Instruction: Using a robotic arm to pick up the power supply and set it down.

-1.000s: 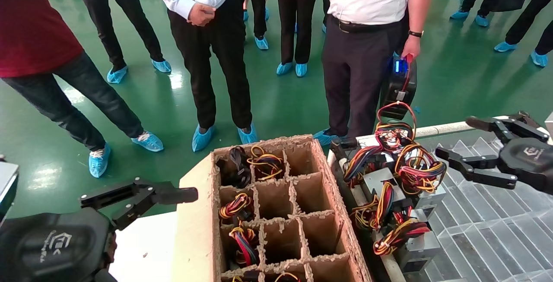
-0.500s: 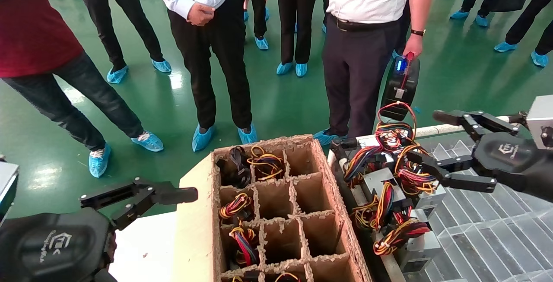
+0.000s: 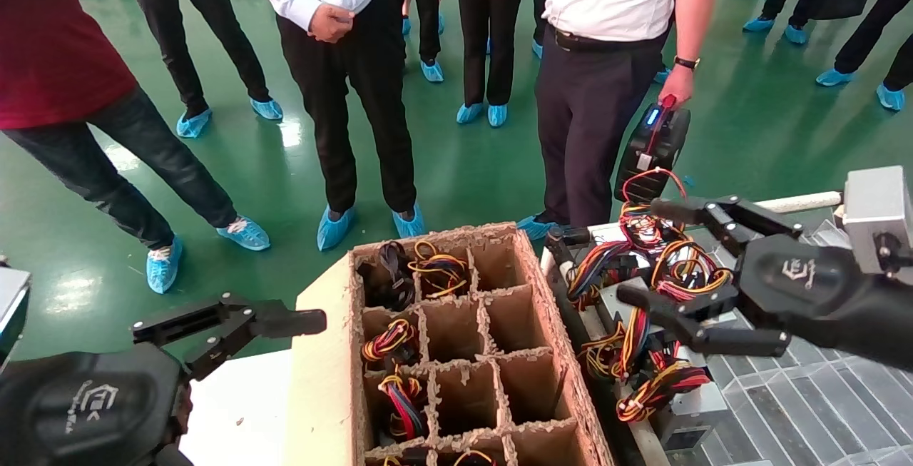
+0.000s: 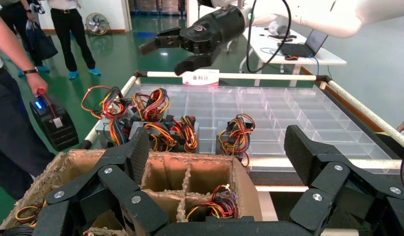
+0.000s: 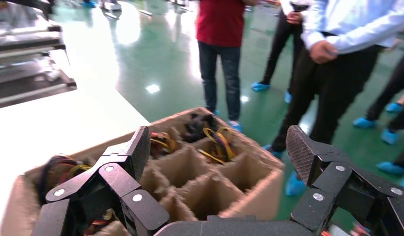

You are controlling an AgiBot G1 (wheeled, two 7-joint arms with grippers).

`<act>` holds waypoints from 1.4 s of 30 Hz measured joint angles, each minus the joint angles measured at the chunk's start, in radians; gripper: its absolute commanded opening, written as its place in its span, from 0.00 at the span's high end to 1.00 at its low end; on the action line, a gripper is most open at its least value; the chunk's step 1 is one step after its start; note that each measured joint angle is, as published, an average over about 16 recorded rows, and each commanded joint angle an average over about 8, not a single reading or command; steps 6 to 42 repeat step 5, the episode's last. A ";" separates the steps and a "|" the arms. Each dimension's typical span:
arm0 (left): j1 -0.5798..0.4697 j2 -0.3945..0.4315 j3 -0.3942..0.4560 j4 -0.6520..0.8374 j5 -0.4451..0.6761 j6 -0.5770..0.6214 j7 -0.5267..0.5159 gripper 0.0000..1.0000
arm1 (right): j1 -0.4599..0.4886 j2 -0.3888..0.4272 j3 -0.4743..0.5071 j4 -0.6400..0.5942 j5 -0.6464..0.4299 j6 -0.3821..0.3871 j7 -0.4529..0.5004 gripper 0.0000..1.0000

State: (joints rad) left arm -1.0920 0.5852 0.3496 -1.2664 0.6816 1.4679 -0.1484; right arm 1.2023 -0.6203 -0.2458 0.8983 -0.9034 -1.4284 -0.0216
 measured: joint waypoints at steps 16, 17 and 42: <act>0.000 0.000 0.000 0.000 0.000 0.000 0.000 0.00 | -0.013 0.001 -0.003 0.038 0.017 -0.007 0.021 0.00; 0.000 0.000 0.000 0.000 0.000 0.000 0.000 0.00 | -0.013 0.001 -0.003 0.038 0.017 -0.007 0.021 0.00; 0.000 0.000 0.000 0.000 0.000 0.000 0.000 0.00 | -0.013 0.001 -0.003 0.038 0.017 -0.007 0.021 0.00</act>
